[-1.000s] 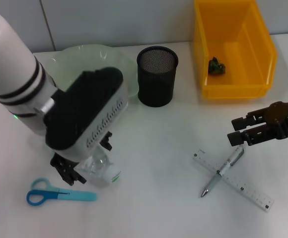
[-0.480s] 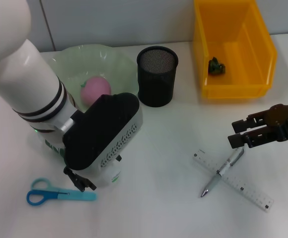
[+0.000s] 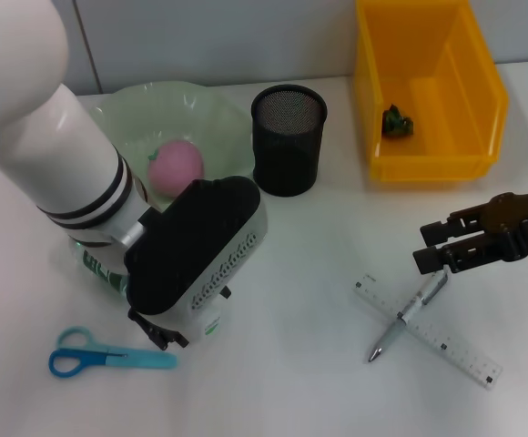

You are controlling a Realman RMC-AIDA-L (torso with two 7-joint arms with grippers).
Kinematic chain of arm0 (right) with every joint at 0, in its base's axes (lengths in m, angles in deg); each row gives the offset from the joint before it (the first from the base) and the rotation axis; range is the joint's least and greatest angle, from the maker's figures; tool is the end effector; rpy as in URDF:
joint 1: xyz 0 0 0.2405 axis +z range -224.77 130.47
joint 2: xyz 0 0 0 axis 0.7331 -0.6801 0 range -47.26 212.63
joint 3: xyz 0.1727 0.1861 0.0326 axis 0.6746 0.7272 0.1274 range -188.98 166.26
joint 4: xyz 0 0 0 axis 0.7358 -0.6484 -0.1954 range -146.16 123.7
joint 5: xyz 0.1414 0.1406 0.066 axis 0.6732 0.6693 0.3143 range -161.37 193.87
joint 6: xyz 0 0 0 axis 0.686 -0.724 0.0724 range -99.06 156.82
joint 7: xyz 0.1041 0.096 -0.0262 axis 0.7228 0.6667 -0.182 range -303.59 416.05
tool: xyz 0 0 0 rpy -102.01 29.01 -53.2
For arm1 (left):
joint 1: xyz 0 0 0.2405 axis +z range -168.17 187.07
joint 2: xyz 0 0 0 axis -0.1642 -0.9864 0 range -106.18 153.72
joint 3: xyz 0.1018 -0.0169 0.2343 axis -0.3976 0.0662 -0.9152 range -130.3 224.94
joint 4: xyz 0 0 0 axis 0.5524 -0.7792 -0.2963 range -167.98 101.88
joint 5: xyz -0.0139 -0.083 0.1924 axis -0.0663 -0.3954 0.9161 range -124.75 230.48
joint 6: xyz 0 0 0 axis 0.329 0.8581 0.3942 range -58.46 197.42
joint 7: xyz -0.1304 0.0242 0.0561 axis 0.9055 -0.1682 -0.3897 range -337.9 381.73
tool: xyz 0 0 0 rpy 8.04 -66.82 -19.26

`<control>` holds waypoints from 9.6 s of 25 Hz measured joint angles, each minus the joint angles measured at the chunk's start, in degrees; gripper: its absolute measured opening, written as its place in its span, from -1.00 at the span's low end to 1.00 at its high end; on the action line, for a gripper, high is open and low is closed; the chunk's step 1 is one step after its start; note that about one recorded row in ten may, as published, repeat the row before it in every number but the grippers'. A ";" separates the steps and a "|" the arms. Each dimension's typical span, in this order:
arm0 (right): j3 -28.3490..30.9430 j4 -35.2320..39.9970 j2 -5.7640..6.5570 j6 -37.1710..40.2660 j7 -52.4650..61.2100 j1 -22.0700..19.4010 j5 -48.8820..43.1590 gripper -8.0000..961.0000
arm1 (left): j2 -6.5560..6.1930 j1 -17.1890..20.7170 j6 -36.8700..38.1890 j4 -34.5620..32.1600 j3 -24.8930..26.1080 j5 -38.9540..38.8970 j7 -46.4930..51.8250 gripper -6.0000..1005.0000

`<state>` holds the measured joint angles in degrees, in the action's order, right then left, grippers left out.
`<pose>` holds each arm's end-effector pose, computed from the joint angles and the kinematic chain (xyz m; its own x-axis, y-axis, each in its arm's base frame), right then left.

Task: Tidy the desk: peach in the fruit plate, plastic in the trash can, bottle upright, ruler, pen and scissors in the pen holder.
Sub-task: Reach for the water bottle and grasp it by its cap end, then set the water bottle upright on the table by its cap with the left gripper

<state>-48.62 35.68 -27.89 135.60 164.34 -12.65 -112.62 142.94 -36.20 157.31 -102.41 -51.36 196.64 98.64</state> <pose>0.2607 0.3299 0.0747 0.7224 -0.6497 -0.2366 -0.6588 -0.7507 0.0499 -0.1275 0.3394 -0.0688 0.5438 -0.7474 -0.3816 -0.6571 -0.6621 0.3604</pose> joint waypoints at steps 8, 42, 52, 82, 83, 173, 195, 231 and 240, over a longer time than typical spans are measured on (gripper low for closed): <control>0.00 -0.24 0.07 -0.26 0.00 0.12 0.00 0.50 | 0.01 -0.05 -2.78 1.88 -1.22 -0.07 -0.15 0.48; 0.00 -0.24 0.10 -0.46 -0.21 0.12 0.26 0.50 | 0.00 0.36 -6.63 4.28 -2.33 0.13 -0.54 -0.12; -0.07 -0.17 0.20 -0.06 -0.18 0.21 0.09 0.50 | -0.10 1.01 -4.88 1.36 0.63 -0.05 1.23 -0.12; -0.43 0.20 0.55 3.00 -1.35 0.78 -0.78 0.50 | -0.69 0.16 7.54 -1.24 26.35 -1.18 10.21 -0.12; -0.34 0.18 0.55 3.20 -1.33 0.77 -0.78 0.50 | -0.69 0.16 7.54 -1.24 26.35 -1.18 10.21 -0.12; -1.33 -0.85 0.48 6.29 0.08 2.70 -0.50 0.50 | -4.22 -1.29 16.40 -5.26 56.53 7.23 31.13 -0.12; 0.13 -1.15 -2.29 2.32 -15.45 -0.25 6.21 0.49 | -4.67 -1.54 14.44 -2.96 58.35 7.22 34.41 -0.12; 0.66 -3.05 -3.77 0.32 -20.44 -3.04 6.92 0.49 | -3.42 -0.50 12.63 -2.57 59.07 6.51 33.77 -0.11; 0.32 -3.05 -3.77 0.49 -19.78 -2.73 6.87 0.49 | -3.02 -0.29 11.93 -2.76 59.04 6.33 33.34 -0.11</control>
<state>-48.30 32.63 -31.65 136.09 144.56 -15.38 -105.74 139.92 -36.49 169.25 -105.17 7.69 202.97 131.97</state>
